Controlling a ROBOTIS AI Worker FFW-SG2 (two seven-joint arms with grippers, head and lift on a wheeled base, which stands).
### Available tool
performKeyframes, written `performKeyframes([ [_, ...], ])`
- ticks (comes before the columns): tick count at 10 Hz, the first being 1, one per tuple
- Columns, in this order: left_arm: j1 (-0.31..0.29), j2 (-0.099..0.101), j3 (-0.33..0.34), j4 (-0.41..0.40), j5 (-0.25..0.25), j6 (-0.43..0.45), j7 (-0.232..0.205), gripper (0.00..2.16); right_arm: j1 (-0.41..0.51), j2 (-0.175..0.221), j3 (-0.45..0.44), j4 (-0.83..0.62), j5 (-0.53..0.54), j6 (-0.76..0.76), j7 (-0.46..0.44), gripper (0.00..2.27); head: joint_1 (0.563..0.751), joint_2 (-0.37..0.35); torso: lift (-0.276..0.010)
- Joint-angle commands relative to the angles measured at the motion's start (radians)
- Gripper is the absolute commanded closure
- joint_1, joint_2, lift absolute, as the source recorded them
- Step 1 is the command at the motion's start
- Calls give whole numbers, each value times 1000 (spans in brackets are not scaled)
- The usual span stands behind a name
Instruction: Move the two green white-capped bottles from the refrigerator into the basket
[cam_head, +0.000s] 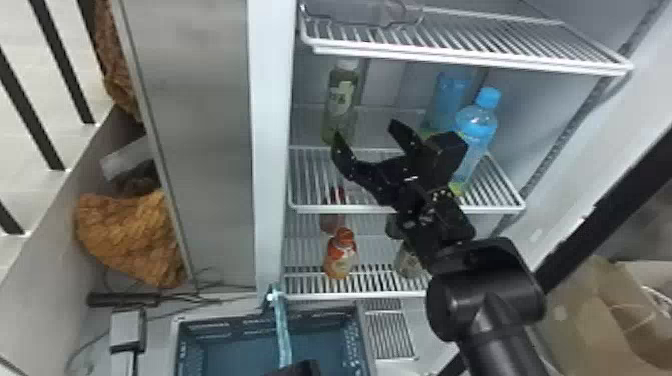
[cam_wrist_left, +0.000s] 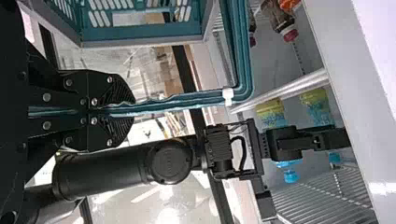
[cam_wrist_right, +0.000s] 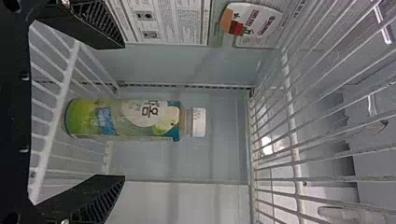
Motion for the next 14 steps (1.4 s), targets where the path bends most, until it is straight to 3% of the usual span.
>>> performKeyframes([
  [1, -1, 0, 0, 0, 0, 0, 0, 1182, -29, 2, 11, 27, 7, 0, -9, 32, 695, -177, -4],
  [14, -23, 0, -16, 2, -8, 2, 0, 1182, -307, 8, 141, 381, 1, -71, -106, 33, 695, -142, -4],
])
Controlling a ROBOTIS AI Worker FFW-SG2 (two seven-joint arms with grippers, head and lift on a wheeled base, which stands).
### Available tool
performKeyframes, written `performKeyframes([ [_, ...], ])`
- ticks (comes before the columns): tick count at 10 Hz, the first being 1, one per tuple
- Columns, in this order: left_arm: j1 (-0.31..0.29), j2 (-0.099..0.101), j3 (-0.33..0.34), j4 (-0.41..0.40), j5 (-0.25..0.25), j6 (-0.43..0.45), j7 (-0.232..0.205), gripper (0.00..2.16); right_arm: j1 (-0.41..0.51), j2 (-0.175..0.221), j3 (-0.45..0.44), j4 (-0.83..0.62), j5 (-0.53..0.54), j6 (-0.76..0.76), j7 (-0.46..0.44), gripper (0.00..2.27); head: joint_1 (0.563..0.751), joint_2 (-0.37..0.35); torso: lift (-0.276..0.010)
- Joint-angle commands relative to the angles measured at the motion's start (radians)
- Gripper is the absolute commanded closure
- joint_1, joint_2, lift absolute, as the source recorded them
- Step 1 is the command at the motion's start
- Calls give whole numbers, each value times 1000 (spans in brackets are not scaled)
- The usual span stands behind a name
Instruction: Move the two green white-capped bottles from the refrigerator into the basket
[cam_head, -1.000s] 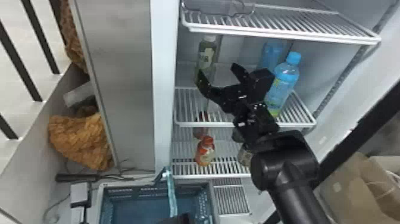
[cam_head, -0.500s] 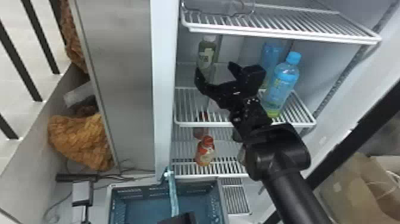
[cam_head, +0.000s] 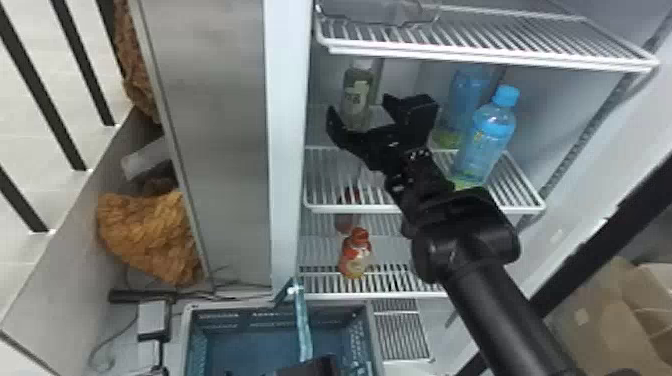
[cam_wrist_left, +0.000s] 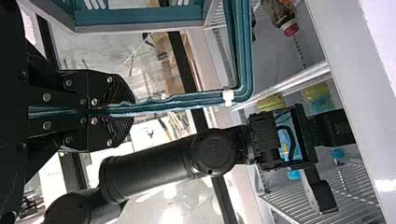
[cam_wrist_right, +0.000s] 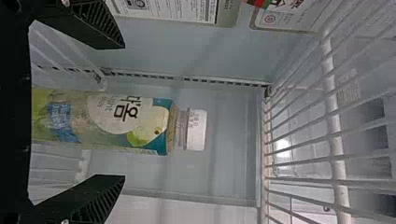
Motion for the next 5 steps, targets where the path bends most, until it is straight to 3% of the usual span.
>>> performKeyframes([
  [1, -2, -1, -3, 0, -1, 0, 0, 1182, -29, 0, 17, 34, 0, 0, -7, 32, 695, -140, -4],
  [5, -10, -1, -3, 5, -1, 0, 0, 1182, -98, 0, 25, 130, -2, 5, -31, 116, 695, -141, -4],
])
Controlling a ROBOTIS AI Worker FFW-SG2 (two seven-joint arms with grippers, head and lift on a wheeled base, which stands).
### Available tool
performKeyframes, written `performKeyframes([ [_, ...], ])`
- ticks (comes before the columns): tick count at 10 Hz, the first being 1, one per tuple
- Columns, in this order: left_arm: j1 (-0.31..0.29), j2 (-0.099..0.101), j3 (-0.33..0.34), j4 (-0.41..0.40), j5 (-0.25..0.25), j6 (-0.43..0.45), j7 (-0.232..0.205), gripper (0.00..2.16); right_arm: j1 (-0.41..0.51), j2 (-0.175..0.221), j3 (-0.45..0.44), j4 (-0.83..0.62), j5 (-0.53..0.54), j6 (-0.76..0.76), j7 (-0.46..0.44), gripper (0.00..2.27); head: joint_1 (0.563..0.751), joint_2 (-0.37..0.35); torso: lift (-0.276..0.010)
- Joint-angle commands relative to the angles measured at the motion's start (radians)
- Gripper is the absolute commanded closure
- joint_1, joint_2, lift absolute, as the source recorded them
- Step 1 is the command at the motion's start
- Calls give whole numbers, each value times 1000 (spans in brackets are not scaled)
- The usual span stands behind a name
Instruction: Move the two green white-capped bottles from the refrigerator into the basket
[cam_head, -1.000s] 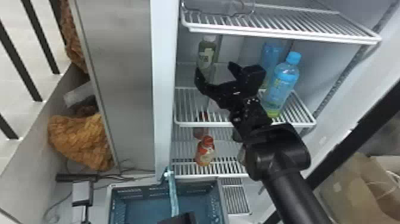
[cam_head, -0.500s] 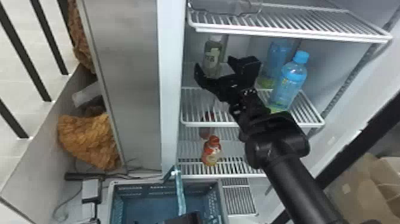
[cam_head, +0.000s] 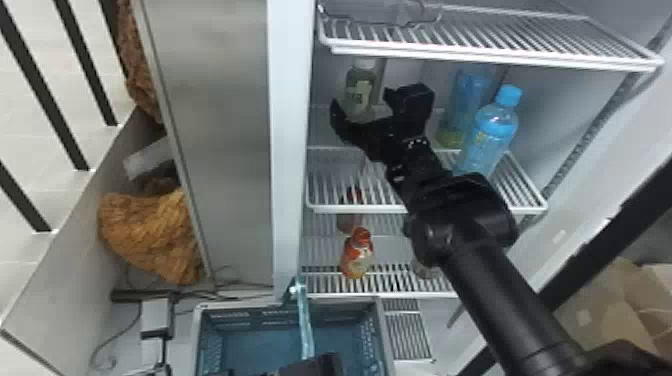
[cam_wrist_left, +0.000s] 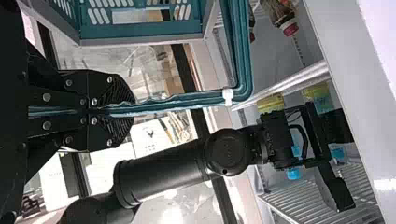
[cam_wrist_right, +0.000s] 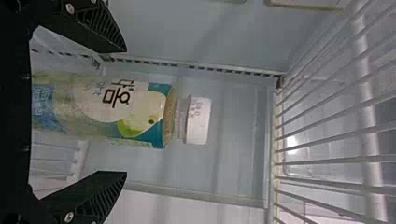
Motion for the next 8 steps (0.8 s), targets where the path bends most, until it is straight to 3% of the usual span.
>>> performKeyframes([
  [1, -1, 1, 0, 0, 0, 0, 0, 1182, -16, 1, 11, 28, -21, 5, -1, 174, 695, -142, -4],
  [2, -1, 1, 0, 3, 0, 0, 0, 1182, -21, 0, 15, 33, -29, 20, -2, 300, 695, -143, -4],
  [3, -1, 1, 0, 3, 0, 0, 0, 1182, -21, 1, 24, 33, -29, 25, -7, 624, 695, -142, -4],
  [4, -1, 1, -2, 3, 0, 0, 0, 1182, -21, 0, 34, 30, -33, 25, -13, 808, 695, -140, -4],
  [8, -1, 4, -4, 5, 2, 0, 0, 1182, -11, -2, 40, 25, -39, 12, -19, 889, 695, -132, -4],
])
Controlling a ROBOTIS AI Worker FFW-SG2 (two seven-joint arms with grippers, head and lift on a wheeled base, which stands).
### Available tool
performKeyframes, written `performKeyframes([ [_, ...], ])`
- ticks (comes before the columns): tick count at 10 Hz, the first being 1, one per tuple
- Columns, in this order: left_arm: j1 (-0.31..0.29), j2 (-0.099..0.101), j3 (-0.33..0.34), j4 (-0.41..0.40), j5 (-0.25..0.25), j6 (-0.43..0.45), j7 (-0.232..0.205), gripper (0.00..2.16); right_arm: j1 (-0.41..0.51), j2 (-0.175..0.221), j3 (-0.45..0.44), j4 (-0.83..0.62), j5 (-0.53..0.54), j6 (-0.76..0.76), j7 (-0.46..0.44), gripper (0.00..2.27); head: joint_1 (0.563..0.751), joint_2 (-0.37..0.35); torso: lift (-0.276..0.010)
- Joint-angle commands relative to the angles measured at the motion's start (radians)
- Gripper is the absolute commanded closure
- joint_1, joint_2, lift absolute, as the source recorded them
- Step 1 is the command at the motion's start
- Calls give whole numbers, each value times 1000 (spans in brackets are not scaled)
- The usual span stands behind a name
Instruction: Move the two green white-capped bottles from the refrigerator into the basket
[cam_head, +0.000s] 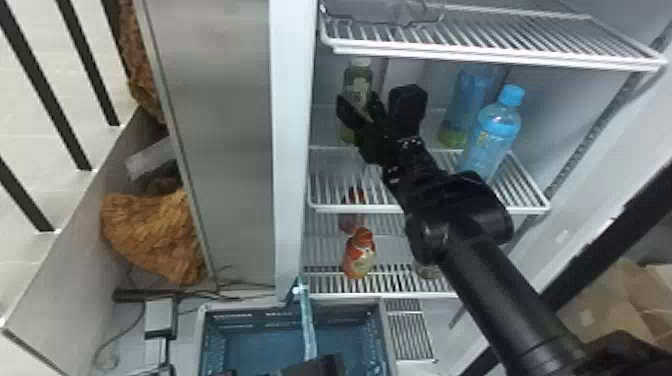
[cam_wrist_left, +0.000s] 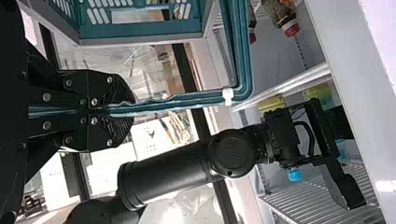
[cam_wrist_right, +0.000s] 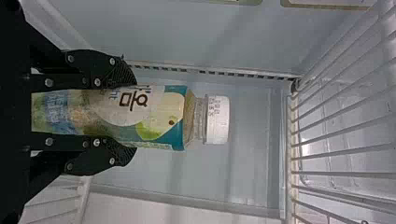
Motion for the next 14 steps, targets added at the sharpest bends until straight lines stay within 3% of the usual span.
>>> performKeyframes([
  [1, 3, 1, 0, 0, 3, 0, 0, 1182, 16, -2, -2, 0, -1, -16, 0, 889, 695, -133, -4],
  [4, 10, 1, 4, 0, 5, -2, -2, 1182, 85, -10, -17, -88, -5, -38, 3, 889, 695, -134, -4],
  [9, 22, -1, 12, 0, 7, -5, -3, 1182, 255, -10, -119, -299, 27, -53, 34, 889, 695, -154, -4],
  [14, 27, -2, 14, -2, 11, -5, -3, 1182, 367, -8, -147, -481, 37, -16, 57, 889, 695, -170, -4],
])
